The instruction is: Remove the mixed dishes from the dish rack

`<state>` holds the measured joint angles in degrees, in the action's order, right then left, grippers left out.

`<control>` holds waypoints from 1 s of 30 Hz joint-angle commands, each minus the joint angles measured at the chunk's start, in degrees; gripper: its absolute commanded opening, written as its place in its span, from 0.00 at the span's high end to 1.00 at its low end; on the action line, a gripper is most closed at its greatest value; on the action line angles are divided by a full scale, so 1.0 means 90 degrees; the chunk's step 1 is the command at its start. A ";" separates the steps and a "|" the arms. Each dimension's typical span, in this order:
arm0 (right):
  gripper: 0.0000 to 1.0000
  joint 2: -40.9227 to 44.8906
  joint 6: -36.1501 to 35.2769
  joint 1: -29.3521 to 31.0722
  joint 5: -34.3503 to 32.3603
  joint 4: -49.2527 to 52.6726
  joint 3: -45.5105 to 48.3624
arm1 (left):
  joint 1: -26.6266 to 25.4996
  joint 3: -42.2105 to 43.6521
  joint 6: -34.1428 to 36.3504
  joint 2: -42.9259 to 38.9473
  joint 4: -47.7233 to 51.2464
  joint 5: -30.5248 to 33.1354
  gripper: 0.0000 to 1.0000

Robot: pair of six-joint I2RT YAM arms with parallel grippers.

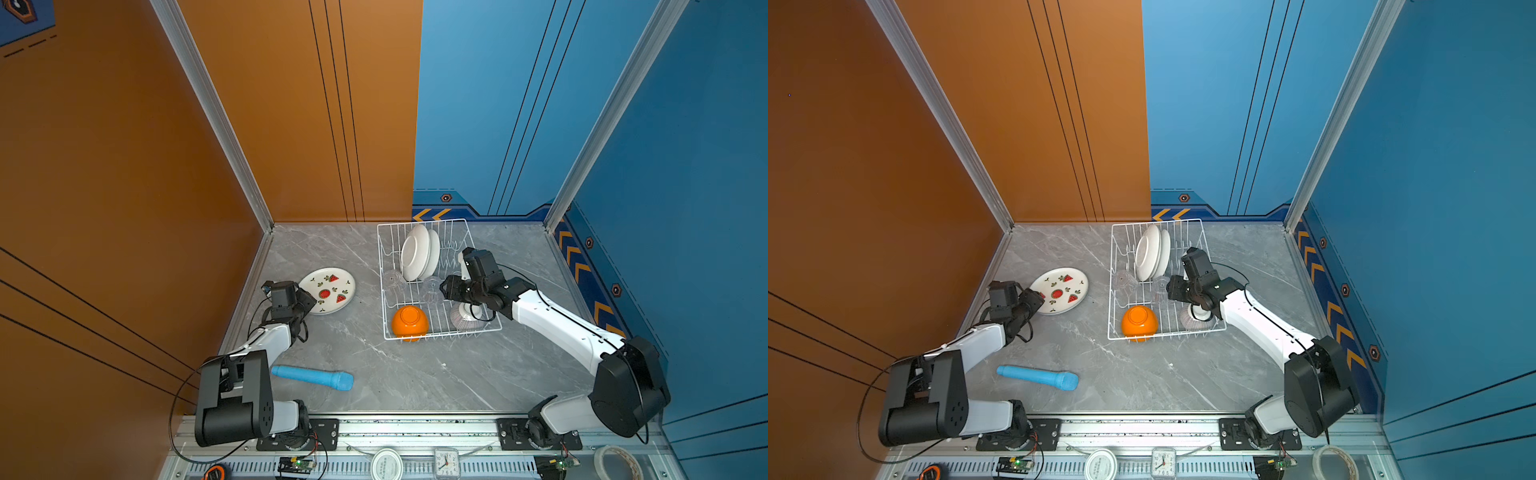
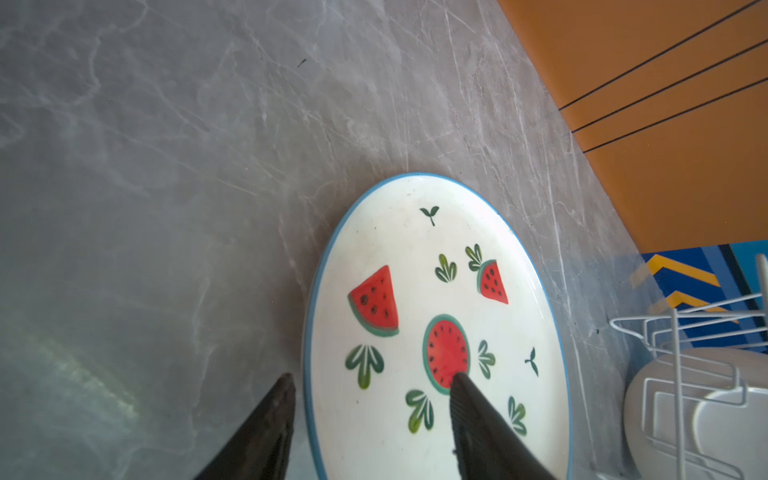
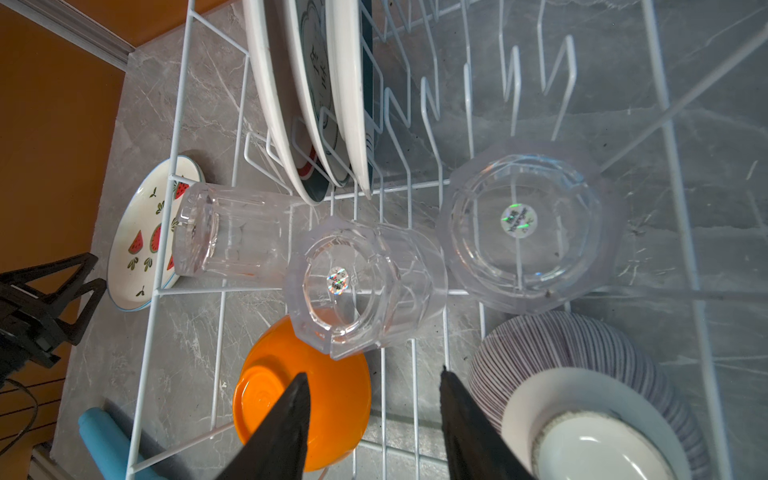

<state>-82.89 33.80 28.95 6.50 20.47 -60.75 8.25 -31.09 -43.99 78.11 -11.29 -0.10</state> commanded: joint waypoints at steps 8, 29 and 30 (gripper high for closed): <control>0.49 -0.0077 0.0159 0.0006 -0.0230 0.0138 -0.0195 | -0.0298 0.0028 0.0283 -0.0613 0.0337 0.0036 0.02; 0.54 -0.1960 -0.0196 -0.0491 -0.0253 0.0035 -0.2291 | -0.3732 -0.0481 0.1227 -0.2984 0.1733 0.1832 0.02; 0.55 -0.2025 -0.0191 -0.0505 -0.0276 -0.0006 -0.2347 | -0.3906 -0.0557 0.1340 -0.3033 0.1796 0.1959 0.02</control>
<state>-99.98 32.84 24.88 4.64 20.49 -79.79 -24.38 -33.58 -35.70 52.45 2.04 12.29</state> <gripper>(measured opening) 0.457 0.979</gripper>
